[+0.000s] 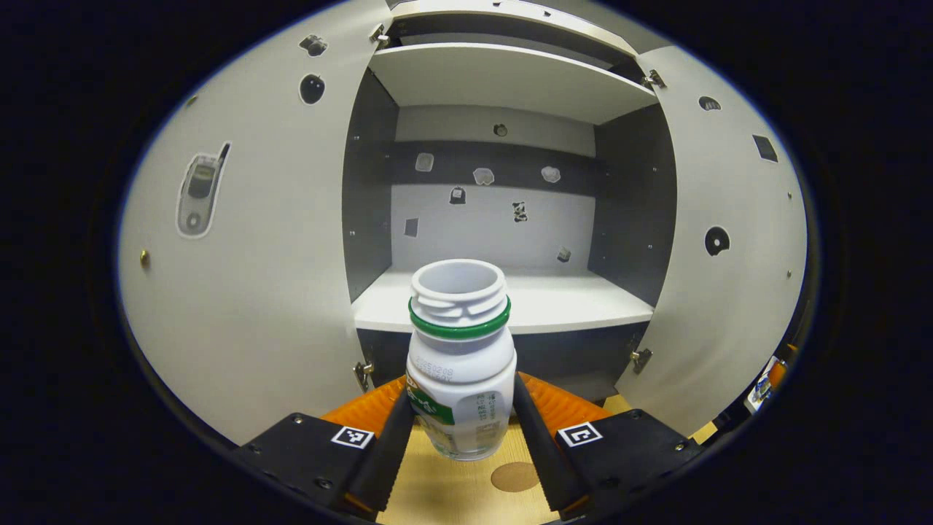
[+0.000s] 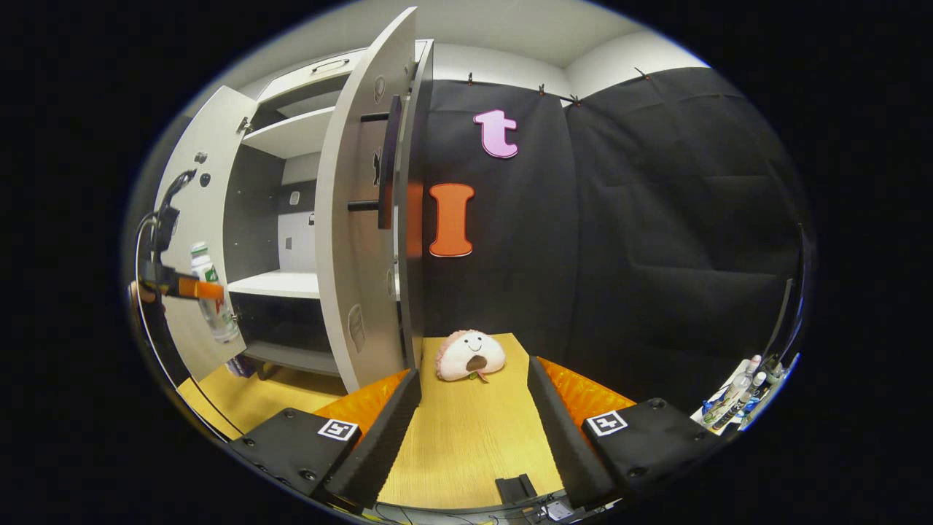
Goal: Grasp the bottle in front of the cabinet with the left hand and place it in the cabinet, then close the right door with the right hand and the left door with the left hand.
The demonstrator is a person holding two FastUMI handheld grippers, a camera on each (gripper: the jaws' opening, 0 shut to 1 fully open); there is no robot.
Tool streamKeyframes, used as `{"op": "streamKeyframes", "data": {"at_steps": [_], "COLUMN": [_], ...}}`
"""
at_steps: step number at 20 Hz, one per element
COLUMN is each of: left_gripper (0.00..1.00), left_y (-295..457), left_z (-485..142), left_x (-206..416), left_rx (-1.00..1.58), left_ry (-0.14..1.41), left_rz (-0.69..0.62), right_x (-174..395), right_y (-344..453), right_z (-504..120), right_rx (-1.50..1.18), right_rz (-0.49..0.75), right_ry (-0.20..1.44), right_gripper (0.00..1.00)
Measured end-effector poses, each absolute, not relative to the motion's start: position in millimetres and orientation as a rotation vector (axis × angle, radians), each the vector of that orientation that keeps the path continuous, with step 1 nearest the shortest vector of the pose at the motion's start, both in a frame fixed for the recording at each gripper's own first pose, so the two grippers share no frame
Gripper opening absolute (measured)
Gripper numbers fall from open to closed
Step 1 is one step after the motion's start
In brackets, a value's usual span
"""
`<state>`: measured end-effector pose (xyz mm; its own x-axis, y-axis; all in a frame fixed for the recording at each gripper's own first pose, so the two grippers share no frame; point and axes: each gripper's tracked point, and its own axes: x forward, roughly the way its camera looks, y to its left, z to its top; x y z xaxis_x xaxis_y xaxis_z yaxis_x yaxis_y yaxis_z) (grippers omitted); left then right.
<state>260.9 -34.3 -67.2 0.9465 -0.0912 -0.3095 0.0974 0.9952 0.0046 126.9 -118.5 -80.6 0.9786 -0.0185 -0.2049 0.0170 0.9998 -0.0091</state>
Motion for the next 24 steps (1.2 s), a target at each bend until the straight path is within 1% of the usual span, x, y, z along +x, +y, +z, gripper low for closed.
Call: {"op": "streamKeyframes", "data": {"at_steps": [4,7,11,16,24], "left_gripper": [0.77,0.77,0.77,0.78,0.78], "left_y": [-49,-63,-65,-75,-92], "left_z": [-32,-11,7,12,-13], "left_x": [285,307,341,378,426], "left_rx": [0.044,-0.006,0.020,0.026,0.100], "left_ry": [0.291,0.294,0.291,0.304,0.375], "left_rz": [-0.146,-0.189,-0.190,-0.199,-0.217], "right_x": [130,132,136,140,144], "right_y": [-124,-130,-139,-149,-162], "right_z": [-84,-87,-89,-94,-97], "right_rx": [0.003,0.005,0.013,0.025,0.038], "right_rz": [-0.028,-0.044,-0.067,-0.104,-0.163], "right_ry": [0.210,0.214,0.216,0.221,0.225], "right_gripper": [0.98,0.98,0.98,0.98,0.98]}}
